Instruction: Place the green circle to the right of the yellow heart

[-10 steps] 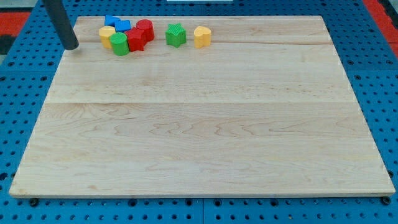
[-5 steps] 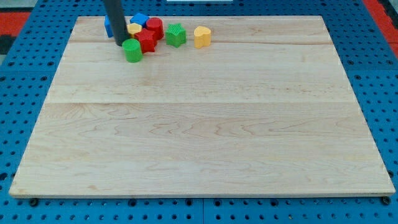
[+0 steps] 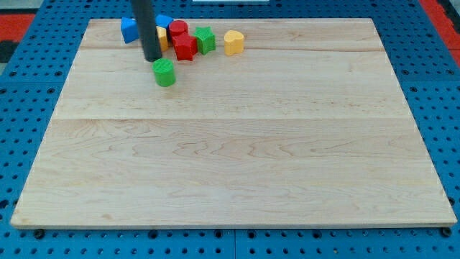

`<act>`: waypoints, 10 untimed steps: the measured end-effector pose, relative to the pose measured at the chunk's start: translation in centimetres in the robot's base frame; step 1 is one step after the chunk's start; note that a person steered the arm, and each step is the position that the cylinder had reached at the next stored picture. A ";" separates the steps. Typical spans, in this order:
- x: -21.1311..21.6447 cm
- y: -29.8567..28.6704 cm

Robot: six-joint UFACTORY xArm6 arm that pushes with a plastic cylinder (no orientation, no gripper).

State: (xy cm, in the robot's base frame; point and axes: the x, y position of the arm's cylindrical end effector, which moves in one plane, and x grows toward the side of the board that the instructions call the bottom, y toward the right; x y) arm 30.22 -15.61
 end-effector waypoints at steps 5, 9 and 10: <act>4.5 4.5; 0.5 6.9; 0.5 11.9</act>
State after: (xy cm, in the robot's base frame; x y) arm 30.75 -3.76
